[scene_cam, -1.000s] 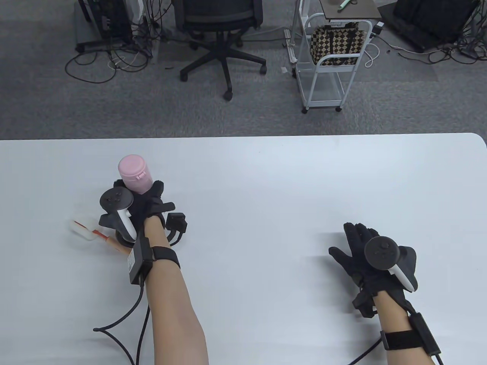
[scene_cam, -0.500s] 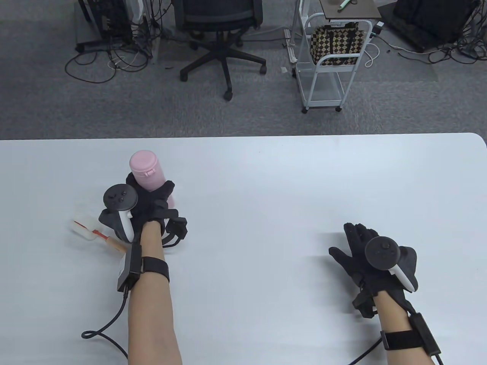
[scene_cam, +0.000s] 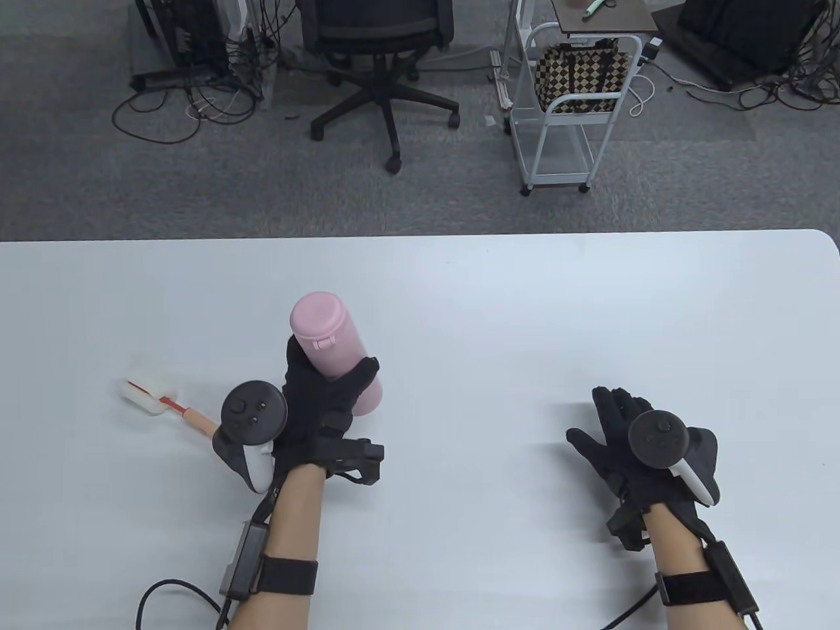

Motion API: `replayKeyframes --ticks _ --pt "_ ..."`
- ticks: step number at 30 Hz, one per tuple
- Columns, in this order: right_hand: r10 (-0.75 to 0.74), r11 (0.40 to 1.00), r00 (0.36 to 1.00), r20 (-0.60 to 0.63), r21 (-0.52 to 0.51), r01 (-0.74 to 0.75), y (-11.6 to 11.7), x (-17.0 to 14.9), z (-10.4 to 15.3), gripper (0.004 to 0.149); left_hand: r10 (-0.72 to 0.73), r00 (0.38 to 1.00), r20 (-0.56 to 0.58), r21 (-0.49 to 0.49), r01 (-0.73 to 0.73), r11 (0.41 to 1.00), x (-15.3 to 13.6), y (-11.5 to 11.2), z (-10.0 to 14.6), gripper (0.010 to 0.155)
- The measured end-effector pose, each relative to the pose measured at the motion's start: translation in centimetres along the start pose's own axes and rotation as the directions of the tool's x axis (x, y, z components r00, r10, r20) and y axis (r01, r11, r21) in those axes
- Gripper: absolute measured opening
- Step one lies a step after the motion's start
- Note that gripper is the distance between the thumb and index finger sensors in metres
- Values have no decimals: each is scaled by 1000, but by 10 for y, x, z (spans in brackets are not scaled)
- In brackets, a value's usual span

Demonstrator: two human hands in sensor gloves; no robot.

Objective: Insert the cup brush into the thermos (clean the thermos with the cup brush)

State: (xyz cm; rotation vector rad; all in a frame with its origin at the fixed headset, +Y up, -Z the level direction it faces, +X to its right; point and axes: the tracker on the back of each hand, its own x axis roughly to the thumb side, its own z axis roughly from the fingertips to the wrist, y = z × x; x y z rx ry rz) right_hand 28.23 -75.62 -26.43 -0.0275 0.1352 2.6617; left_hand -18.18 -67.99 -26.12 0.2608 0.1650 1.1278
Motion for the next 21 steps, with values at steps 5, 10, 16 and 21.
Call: replayKeyframes --ticks 5,10,16,21 --pt "-32 999 997 71 -21 34 1 3 3 85 35 998 44 -34 -33 999 -10 -16 32 105" --pt "-41 999 986 159 -28 46 1 18 8 89 37 996 85 -91 -29 995 -10 -25 44 104" --pt "-86 995 960 267 -24 96 -6 66 14 96 -27 993 118 -139 44 989 -15 -38 51 105" --pt "-65 995 931 359 -43 87 -17 122 17 103 -141 970 196 -149 171 974 -11 -47 54 105"
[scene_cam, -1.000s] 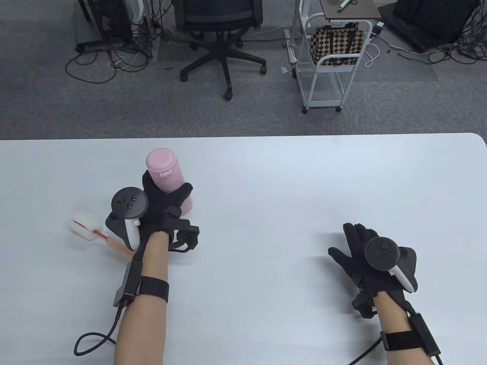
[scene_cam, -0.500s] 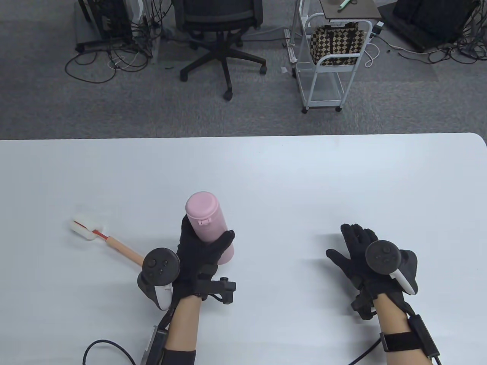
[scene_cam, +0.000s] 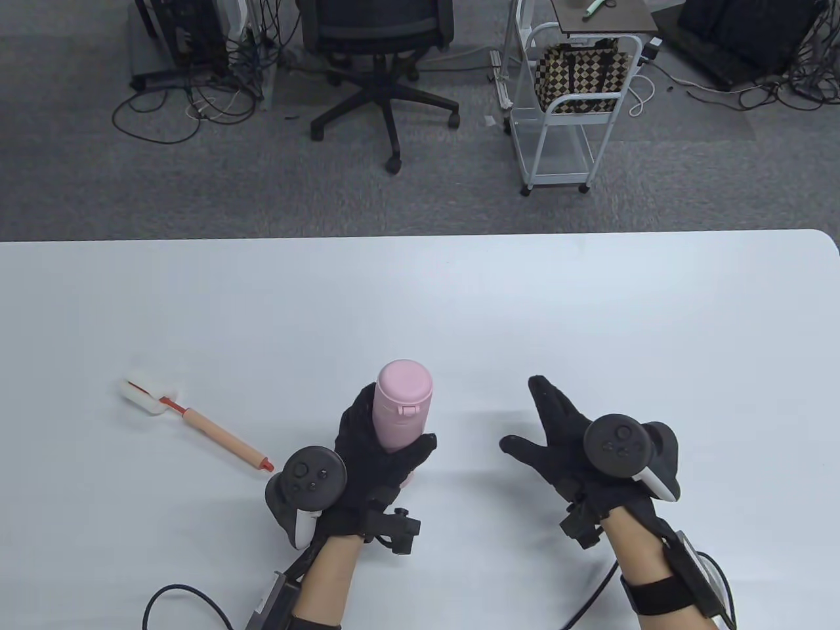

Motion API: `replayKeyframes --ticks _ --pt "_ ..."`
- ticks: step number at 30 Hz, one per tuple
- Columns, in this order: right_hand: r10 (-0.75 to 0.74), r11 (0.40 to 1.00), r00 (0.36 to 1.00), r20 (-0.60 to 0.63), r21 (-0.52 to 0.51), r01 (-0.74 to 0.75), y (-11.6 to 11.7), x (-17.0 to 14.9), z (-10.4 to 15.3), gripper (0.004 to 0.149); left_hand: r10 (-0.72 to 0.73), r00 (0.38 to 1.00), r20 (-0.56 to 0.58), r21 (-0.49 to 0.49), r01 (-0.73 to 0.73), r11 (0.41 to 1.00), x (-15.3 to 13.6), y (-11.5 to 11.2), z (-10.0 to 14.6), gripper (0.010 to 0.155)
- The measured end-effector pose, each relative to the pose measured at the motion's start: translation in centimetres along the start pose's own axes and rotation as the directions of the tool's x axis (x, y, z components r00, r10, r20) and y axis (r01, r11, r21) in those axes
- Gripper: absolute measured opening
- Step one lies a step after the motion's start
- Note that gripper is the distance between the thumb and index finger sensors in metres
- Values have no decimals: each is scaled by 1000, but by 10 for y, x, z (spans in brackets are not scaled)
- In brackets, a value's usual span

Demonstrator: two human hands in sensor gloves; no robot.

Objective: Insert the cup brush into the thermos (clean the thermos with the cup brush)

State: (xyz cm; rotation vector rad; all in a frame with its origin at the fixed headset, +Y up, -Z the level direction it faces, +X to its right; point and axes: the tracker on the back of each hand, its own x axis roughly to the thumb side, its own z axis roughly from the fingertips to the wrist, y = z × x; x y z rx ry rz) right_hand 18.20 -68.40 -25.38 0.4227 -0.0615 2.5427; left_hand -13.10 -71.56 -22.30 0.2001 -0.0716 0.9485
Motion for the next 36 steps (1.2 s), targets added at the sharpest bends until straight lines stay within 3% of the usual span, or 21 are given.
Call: replayKeyframes --ticks 6,8,11,18,23,28,32,34,36 --pt "-61 998 995 84 4 61 -6 54 -24 107 -105 992 70 -45 108 993 10 -10 4 104" --pt "-55 998 995 89 13 54 -10 64 -29 108 -11 1000 25 -59 12 998 7 -11 3 105" --pt "-123 989 984 125 94 111 -16 72 -34 108 -41 999 34 -88 44 995 8 -16 4 105" --pt "-38 978 996 85 209 19 -23 75 -39 91 -260 953 155 -62 272 960 22 -29 9 105" --pt "-80 942 989 124 334 34 -31 67 -42 86 -330 911 247 -43 351 936 30 -35 12 105" --pt "-149 933 956 254 356 51 -38 69 -39 80 -228 938 261 -109 263 958 29 -33 10 106" --pt "-209 914 940 270 396 90 -33 68 -41 76 -273 924 267 -85 305 949 26 -27 9 106" --pt "-227 906 933 278 413 97 -30 68 -42 83 -248 931 270 -117 287 951 21 -26 6 106" --pt "-241 894 928 285 436 98 -26 69 -42 75 -205 944 260 -167 253 953 14 -26 3 106"
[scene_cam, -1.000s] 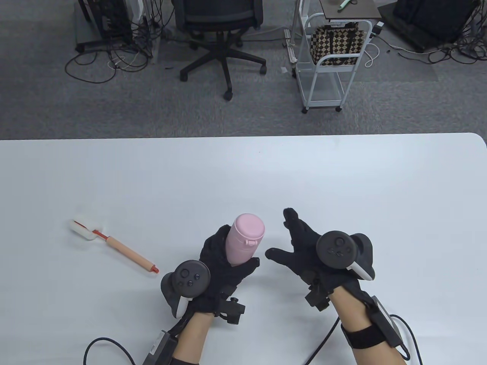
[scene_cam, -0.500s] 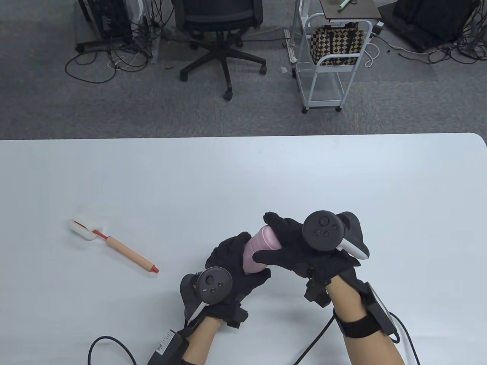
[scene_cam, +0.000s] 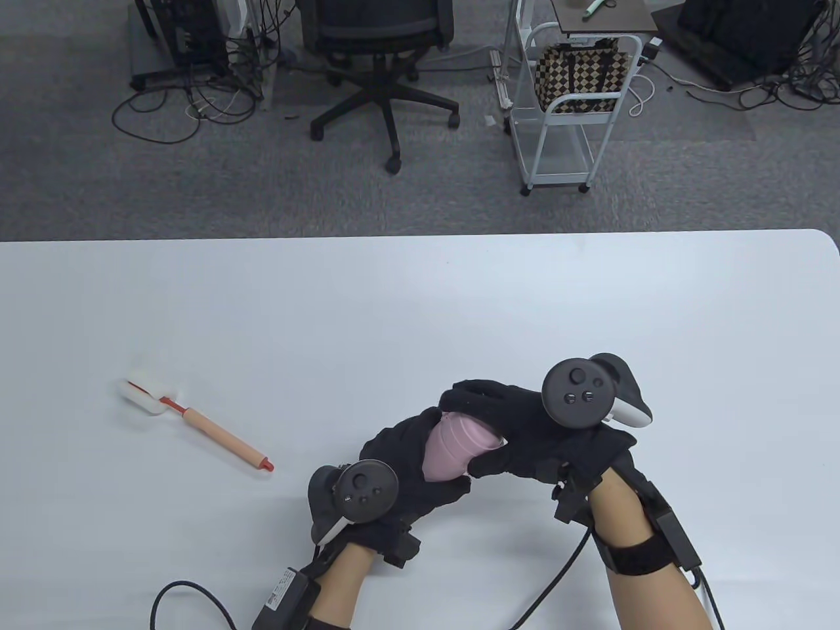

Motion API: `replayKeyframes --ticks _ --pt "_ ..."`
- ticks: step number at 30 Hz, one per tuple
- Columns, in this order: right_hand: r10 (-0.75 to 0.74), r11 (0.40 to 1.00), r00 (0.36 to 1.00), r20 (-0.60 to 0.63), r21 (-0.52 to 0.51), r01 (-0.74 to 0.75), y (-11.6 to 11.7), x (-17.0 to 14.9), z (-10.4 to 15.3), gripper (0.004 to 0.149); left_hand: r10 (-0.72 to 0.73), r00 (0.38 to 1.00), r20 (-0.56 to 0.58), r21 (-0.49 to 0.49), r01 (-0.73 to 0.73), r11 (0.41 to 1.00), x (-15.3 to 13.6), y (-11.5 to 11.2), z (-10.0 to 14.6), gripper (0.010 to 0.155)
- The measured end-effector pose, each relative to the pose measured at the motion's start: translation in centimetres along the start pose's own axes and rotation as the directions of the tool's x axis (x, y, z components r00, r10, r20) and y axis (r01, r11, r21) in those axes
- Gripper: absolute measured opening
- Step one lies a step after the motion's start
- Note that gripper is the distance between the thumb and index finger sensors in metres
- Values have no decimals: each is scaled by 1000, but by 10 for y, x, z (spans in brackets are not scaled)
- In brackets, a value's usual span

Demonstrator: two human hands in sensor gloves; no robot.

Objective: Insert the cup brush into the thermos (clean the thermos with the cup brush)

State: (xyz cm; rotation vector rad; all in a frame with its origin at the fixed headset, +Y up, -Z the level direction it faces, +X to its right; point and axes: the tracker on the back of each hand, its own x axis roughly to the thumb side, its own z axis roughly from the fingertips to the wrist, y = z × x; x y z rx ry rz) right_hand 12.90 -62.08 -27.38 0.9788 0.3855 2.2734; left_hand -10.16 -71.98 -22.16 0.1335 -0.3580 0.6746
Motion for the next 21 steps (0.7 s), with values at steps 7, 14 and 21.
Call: replayKeyframes --ticks 7,14,21 --pt "-78 997 997 -4 11 78 4 -4 -1 92 -71 997 10 3 71 997 0 0 0 105" --pt "45 998 975 -216 -24 -51 7 -6 0 104 -159 987 7 39 158 987 3 2 1 106" --pt "87 996 947 -308 22 -85 14 -10 -5 88 -224 974 11 28 224 974 4 0 1 106"
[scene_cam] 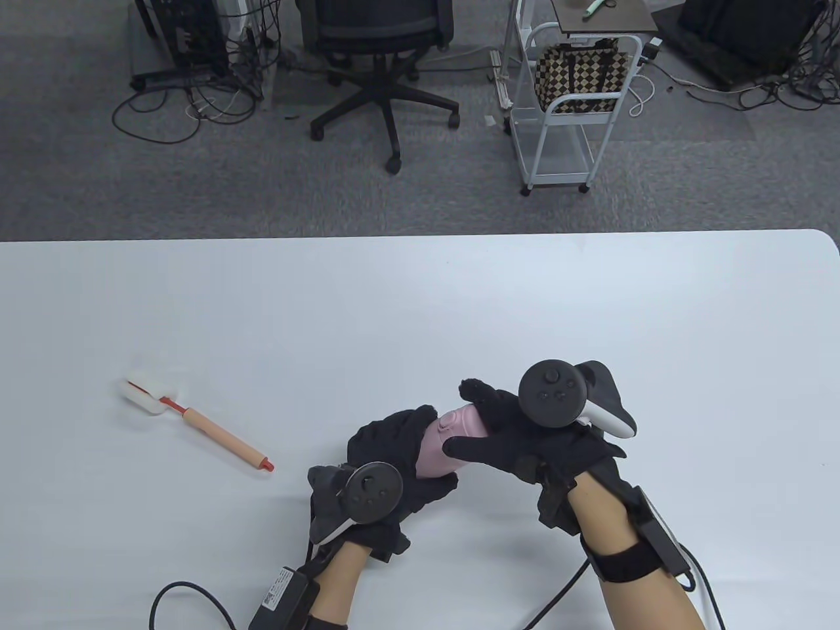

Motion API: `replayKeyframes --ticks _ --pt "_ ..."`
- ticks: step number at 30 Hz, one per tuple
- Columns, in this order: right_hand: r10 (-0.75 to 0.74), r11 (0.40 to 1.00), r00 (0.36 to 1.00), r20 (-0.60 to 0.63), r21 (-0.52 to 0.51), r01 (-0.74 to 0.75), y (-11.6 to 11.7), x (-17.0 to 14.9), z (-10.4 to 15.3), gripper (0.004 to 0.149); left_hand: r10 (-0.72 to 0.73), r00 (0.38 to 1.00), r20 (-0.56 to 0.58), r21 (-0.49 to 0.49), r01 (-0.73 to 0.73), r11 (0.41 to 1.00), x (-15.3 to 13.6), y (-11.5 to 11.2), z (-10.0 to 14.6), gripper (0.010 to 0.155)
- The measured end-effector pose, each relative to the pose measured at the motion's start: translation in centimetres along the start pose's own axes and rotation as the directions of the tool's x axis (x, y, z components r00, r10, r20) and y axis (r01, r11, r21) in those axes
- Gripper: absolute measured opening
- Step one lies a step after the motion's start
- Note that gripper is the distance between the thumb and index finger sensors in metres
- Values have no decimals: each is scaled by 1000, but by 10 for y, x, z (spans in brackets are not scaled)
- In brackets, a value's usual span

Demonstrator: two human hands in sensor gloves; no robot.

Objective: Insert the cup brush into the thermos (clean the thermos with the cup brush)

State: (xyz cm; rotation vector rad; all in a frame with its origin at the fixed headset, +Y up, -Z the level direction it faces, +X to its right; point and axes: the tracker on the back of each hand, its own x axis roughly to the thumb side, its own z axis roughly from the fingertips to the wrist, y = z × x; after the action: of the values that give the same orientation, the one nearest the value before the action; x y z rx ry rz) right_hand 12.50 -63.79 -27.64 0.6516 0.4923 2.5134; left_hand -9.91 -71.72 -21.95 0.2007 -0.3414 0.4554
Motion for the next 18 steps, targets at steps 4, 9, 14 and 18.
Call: replayKeyframes --ticks 4,9,14,18 --pt "-4 1000 997 83 10 3 -1 6 1 79 3 1000 -9 -2 -3 1000 -2 1 -1 106" --pt "-21 1000 982 186 17 18 -3 12 3 70 32 999 -21 1 -32 999 -5 2 -1 106" --pt "-33 999 968 249 12 31 -4 14 3 71 51 998 -34 -1 -51 999 -7 3 -2 106" --pt "-18 1000 967 253 25 12 0 17 1 72 11 999 -40 5 -11 1000 -11 6 -1 107"
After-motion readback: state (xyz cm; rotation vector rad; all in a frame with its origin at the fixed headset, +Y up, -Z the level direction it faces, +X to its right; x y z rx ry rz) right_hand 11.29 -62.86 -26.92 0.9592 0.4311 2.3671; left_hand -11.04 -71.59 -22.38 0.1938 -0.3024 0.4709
